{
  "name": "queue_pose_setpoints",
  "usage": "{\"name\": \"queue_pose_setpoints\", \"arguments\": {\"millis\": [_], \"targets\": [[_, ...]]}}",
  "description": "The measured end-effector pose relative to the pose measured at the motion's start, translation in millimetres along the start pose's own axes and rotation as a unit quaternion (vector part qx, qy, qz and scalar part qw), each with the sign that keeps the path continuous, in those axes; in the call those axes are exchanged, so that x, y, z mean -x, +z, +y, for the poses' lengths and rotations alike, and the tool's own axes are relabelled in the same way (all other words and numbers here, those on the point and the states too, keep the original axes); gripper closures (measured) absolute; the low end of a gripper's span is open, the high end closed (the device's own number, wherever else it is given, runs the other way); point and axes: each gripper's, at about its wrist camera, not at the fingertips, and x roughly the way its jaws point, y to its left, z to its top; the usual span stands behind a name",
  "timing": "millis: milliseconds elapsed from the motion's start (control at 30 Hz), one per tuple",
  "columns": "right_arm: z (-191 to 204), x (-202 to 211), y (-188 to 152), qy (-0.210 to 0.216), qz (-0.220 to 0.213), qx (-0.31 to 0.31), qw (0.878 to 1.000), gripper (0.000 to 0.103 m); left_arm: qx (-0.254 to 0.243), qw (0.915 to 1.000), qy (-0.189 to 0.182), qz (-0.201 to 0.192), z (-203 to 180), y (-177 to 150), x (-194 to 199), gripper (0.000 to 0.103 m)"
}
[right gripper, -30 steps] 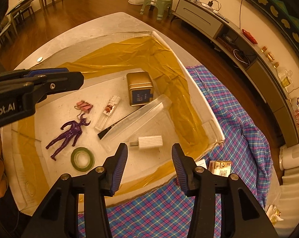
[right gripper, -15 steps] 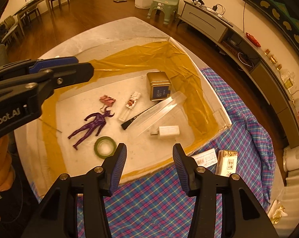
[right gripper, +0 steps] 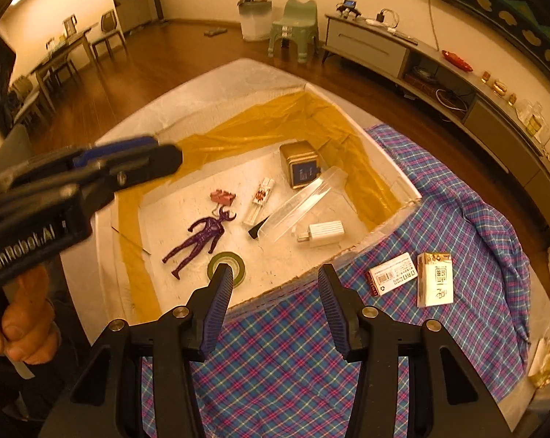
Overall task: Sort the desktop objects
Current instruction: 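Move both tools back over the plaid cloth toward the staple boxes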
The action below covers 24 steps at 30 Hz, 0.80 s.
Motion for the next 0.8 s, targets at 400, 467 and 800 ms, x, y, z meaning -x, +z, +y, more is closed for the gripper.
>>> {"name": "queue_pose_setpoints", "arguments": {"millis": [400, 467, 800], "targets": [[-115.3, 24.9, -39.8, -0.051, -0.062, -0.153, 0.985, 0.036, -0.117, 0.9893, -0.086, 0.002, -82.5, -27.6, 0.6, 0.060], [-136.9, 11.3, -47.3, -0.069, -0.048, -0.171, 0.982, 0.036, -0.131, 0.9856, -0.105, 0.022, -98.2, -34.9, -8.6, 0.060], [-175.8, -87.5, -46.3, 0.013, -0.001, -0.278, 0.960, 0.036, -0.125, 0.9917, -0.028, 0.003, -99.7, -32.2, -22.2, 0.060]]}}
